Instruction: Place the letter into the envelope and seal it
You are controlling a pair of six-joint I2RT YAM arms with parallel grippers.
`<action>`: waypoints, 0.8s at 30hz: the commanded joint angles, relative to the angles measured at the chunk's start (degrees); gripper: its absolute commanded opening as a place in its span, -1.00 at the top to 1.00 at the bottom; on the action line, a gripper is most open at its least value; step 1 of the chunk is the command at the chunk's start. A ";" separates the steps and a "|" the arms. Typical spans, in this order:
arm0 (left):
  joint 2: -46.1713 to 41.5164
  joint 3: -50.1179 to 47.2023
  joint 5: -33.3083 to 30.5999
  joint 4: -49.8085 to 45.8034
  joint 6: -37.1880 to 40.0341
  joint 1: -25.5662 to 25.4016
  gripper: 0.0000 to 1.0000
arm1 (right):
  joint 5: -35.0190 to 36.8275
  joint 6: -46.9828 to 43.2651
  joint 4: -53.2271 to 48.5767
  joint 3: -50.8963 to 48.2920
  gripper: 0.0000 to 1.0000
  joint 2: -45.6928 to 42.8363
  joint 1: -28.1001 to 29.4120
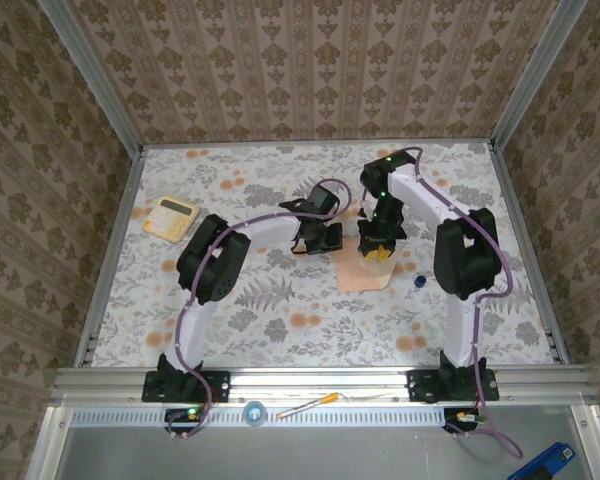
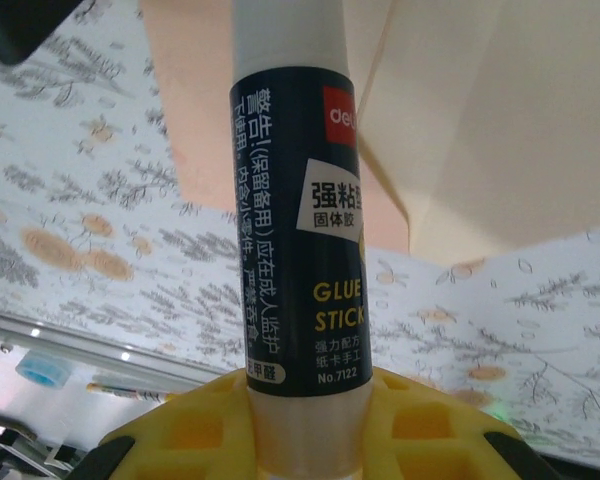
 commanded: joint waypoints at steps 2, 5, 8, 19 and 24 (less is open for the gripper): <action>0.16 0.91 -0.30 -2.27 1.21 0.13 1.00 | 1.05 -0.75 -3.98 -2.31 1.00 -2.32 1.43; -0.05 0.70 -0.53 -2.20 1.27 0.11 1.00 | 1.18 -0.80 -3.92 -3.91 1.00 -1.69 2.74; -0.21 0.59 -0.69 -2.00 1.38 0.11 1.00 | 1.36 -0.70 -3.95 -4.57 1.00 -0.87 3.78; -0.32 0.94 -0.78 -2.07 2.53 0.13 1.00 | 2.32 -1.06 -3.86 -4.96 1.00 3.90 4.15; -0.41 0.96 -0.85 -2.21 3.04 0.11 1.00 | 3.09 -1.09 -4.17 -4.07 1.00 6.10 4.08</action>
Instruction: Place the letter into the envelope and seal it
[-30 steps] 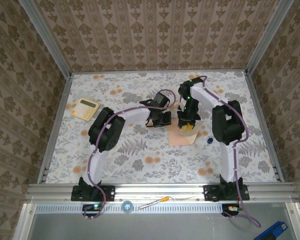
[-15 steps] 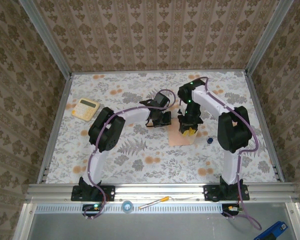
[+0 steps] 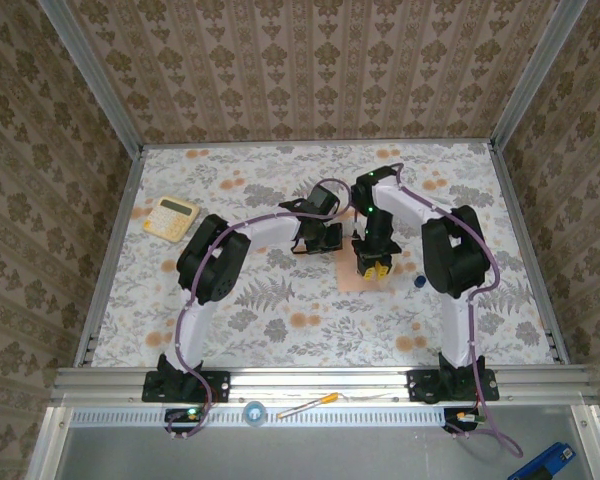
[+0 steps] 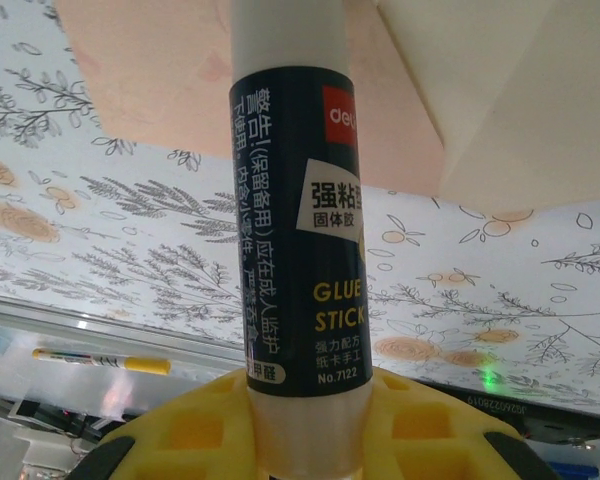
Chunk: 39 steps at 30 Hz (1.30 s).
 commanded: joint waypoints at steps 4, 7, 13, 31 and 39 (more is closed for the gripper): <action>-0.59 0.73 -0.83 -2.24 2.14 0.11 1.00 | 1.99 -0.97 -2.51 1.45 1.00 3.14 -0.27; -0.58 0.69 -0.74 -2.23 2.42 0.11 1.00 | 2.09 -0.97 -2.58 2.17 1.00 4.26 -0.91; -0.67 0.67 -0.74 -2.34 3.09 0.06 1.00 | 1.76 -1.05 -3.57 5.53 1.00 6.19 -1.54; -1.70 -0.58 -1.59 -2.47 3.84 -0.07 1.00 | 0.51 -0.91 -5.85 18.14 1.00 13.56 -4.37; -2.32 0.17 -2.29 -3.45 4.26 -0.06 1.00 | -0.17 1.75 -2.02 19.05 1.00 8.92 -5.74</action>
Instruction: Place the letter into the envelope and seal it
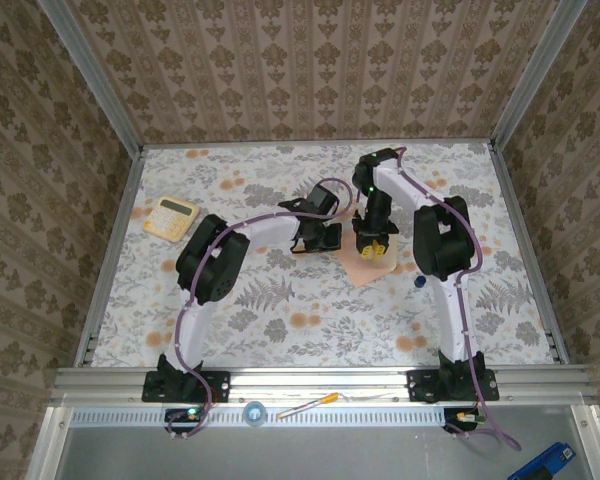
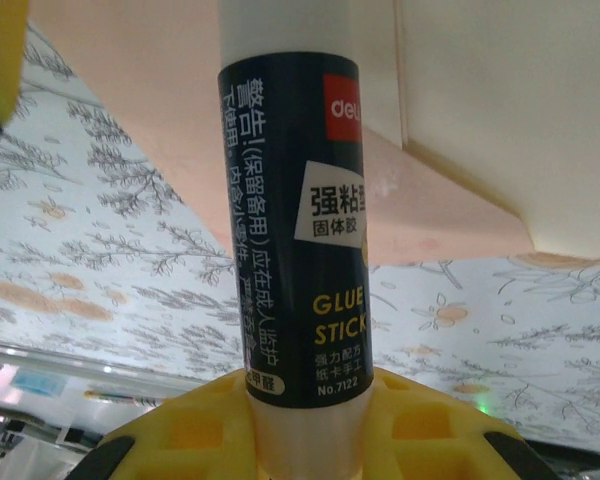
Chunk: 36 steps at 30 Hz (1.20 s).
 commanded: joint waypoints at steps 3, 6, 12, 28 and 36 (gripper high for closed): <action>-2.69 0.61 -1.88 -3.53 2.11 -0.22 1.00 | -0.87 3.05 4.90 -0.89 1.00 -5.59 -1.42; -3.24 0.77 -2.25 -3.93 2.25 -0.22 1.00 | -1.70 4.27 7.57 -3.25 1.00 -8.78 -1.67; -4.28 1.80 -2.67 -4.95 3.04 -0.22 0.82 | -3.11 6.11 12.89 -9.33 1.00 -14.82 -1.68; -11.17 2.26 -3.76 -8.76 6.21 0.47 0.16 | -5.58 8.84 22.15 -19.50 1.00 -23.53 -1.72; -18.24 -2.88 -2.93 -7.34 5.32 2.41 -0.24 | -7.32 10.05 27.63 -23.23 1.00 -27.48 -1.79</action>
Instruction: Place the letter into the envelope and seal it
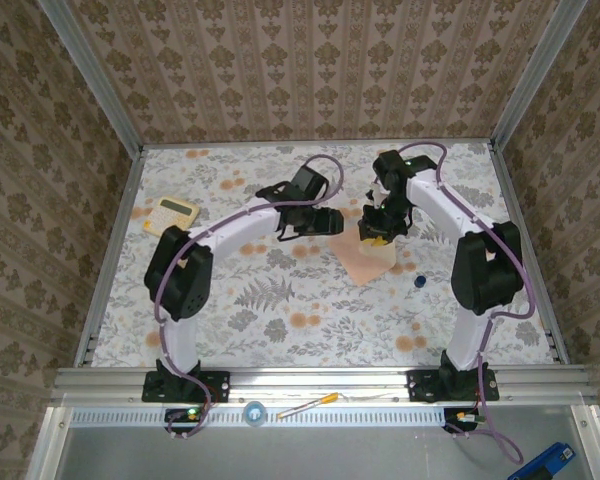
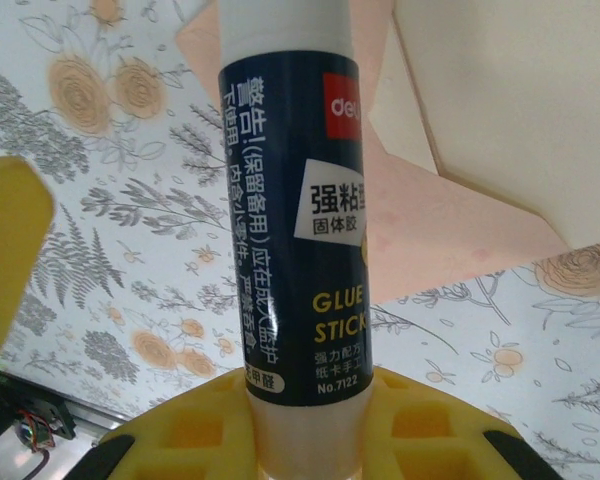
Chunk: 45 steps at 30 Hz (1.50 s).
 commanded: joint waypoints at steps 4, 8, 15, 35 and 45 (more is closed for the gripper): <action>-7.88 -5.15 1.73 1.46 -1.37 2.81 -0.38 | -2.89 1.72 5.85 -3.53 1.00 -5.54 -0.01; -11.24 -6.90 2.34 2.01 -2.02 3.98 -0.46 | -3.01 2.51 7.80 -5.28 1.00 -7.64 -0.09; -13.23 -8.20 3.41 2.36 -2.72 4.85 -0.49 | -3.32 2.87 9.06 -6.65 1.00 -8.30 -0.06; -19.26 -22.98 14.37 34.23 -24.89 6.12 -0.54 | -13.46 8.99 38.20 -22.23 1.00 -21.95 5.11; -19.01 -23.67 14.47 35.53 -26.38 4.64 -0.50 | -13.99 11.09 43.01 -22.20 1.00 -20.26 7.49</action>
